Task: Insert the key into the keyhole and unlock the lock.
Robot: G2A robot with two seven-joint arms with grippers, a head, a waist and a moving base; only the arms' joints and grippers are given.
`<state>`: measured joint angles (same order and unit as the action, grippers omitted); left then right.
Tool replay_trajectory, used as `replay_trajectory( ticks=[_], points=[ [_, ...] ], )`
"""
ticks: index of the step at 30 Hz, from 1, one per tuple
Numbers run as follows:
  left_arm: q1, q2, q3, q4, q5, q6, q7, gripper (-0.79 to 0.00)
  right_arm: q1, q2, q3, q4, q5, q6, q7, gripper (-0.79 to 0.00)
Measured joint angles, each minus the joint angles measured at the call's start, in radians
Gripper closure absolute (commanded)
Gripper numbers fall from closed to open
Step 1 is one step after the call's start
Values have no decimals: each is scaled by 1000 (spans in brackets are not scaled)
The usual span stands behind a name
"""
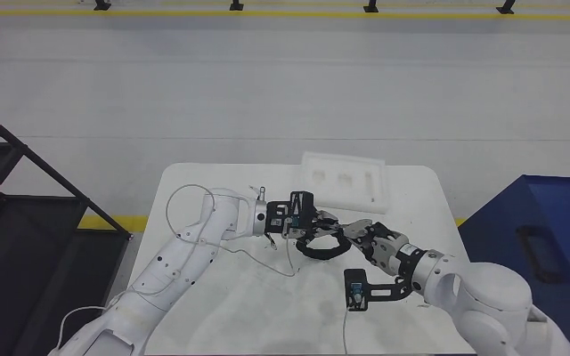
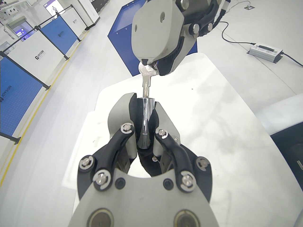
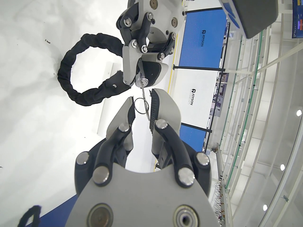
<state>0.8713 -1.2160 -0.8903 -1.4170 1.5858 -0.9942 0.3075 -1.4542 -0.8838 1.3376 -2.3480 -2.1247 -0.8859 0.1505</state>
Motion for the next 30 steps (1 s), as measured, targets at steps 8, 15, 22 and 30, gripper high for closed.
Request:
replay_trajectory(
  ticks=[8, 15, 22, 30],
  points=[
    [-1, 3, 5, -3, 0, 2, 4, 0, 1, -11, 35, 41, 162, 48, -1, 0],
    [-2, 4, 12, -4, 0, 3, 6, 0, 2, -23, 81, 103, 429, 37, 64, 0],
    [-3, 5, 19, -6, 3, 9, 10, 0, 13, -31, 119, 146, 734, 84, 209, 0],
    [-8, 4, 33, -1, 12, 20, 20, 0, 45, -32, 130, 155, 978, 112, 342, -785]
  ],
)
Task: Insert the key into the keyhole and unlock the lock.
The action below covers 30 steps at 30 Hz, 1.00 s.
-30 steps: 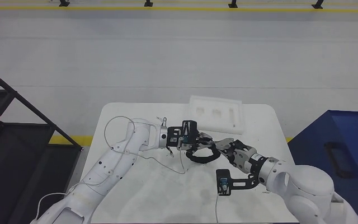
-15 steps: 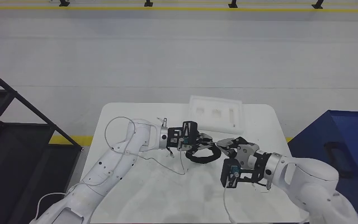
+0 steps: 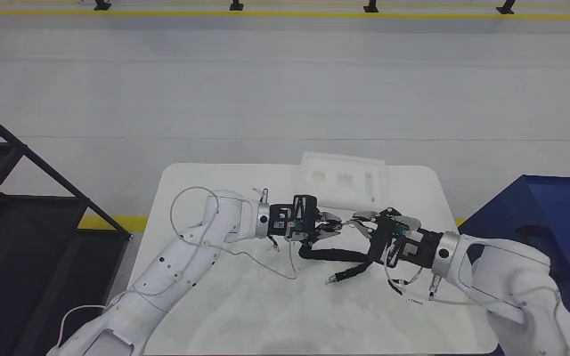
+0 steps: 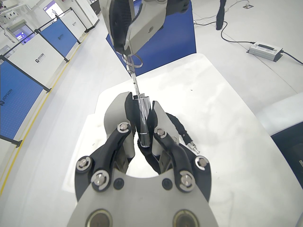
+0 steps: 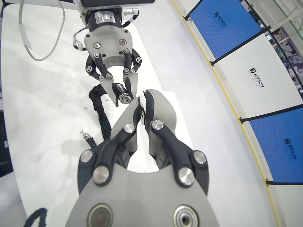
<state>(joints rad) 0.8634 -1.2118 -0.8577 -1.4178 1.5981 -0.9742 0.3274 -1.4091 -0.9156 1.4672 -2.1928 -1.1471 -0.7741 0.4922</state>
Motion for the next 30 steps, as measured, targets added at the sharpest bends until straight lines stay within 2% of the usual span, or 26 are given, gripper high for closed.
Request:
replay_trajectory(
  ticks=[7, 15, 25, 26, 27, 28, 30],
  points=[
    [4, 4, -1, 27, 11, 13, -6, 0, 2, 3, 16, 21, 132, 15, 48, -785],
    [36, 11, 11, 100, 64, 36, -28, 0, -25, 9, 52, 67, 262, 28, 78, -785],
    [44, 0, 95, 175, 127, 27, -49, -6, -37, 16, 68, 114, 366, 19, 104, -785],
    [41, -2, 107, 184, 135, 25, -51, -268, -35, 17, 64, 120, 375, 16, 106, -785],
    [38, -4, 114, 191, 142, 26, -54, -668, -32, 17, 61, 125, 379, 14, 107, -785],
    [36, -6, 121, 197, 147, 29, -56, -785, -29, 17, 58, 129, 382, 12, 108, -785],
    [30, -10, 135, 212, 153, 37, -54, -785, -21, 17, 48, 138, 382, 8, 101, -785]
  ],
)
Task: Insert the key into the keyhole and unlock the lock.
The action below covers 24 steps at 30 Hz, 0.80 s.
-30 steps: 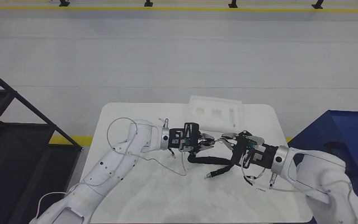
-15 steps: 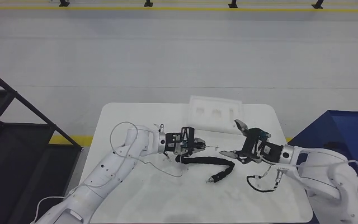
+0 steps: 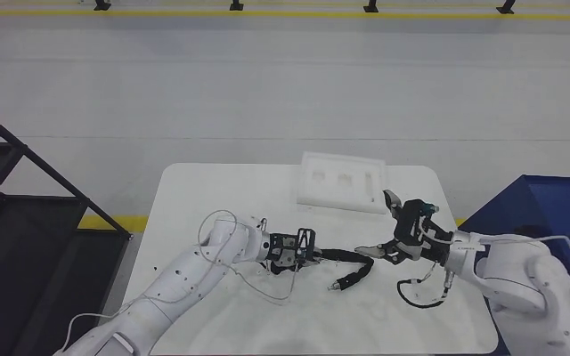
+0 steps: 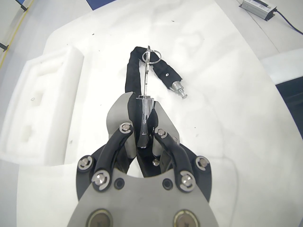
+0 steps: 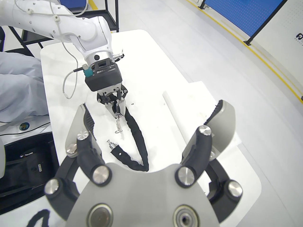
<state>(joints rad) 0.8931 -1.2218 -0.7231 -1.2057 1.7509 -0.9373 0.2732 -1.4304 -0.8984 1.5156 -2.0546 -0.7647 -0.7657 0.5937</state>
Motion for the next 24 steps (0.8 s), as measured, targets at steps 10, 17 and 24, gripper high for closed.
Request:
replay_trajectory(
  ticks=[10, 17, 24],
  points=[
    [-26, -2, -20, 52, -74, -6, 92, -785, 72, -7, -96, 147, 39, -42, -48, -785],
    [-12, 48, -198, -60, -178, -46, 111, -785, 196, -13, -163, 261, 88, -100, -36, -785],
    [-36, 105, -319, -216, -242, -75, 52, -785, 381, -25, -243, 396, 103, -175, -19, -785]
  ],
)
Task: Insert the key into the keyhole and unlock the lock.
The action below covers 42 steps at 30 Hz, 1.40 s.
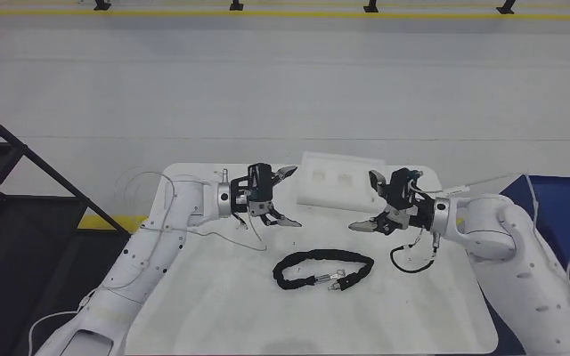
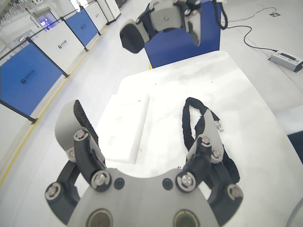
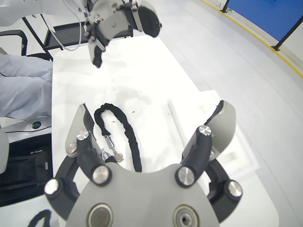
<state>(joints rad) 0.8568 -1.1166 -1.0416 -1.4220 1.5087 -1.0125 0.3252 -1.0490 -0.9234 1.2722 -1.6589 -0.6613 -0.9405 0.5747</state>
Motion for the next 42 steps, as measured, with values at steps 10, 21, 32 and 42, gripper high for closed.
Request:
replay_trajectory(
  ticks=[10, 21, 32, 42],
  points=[
    [-197, 63, 79, 51, -256, 0, -155, -785, 196, 0, -51, 110, 151, -72, 69, -785],
    [-390, 104, 299, 162, -396, 0, -239, -785, 274, 13, -92, 155, 286, -72, 153, -785],
    [-501, 133, 440, 193, -429, 0, -172, -785, 318, 12, -152, 210, 316, -72, 160, -785],
    [-558, 131, 496, 240, -475, 0, -124, -785, 329, 18, -159, 225, 288, -72, 112, -785]
  ],
)
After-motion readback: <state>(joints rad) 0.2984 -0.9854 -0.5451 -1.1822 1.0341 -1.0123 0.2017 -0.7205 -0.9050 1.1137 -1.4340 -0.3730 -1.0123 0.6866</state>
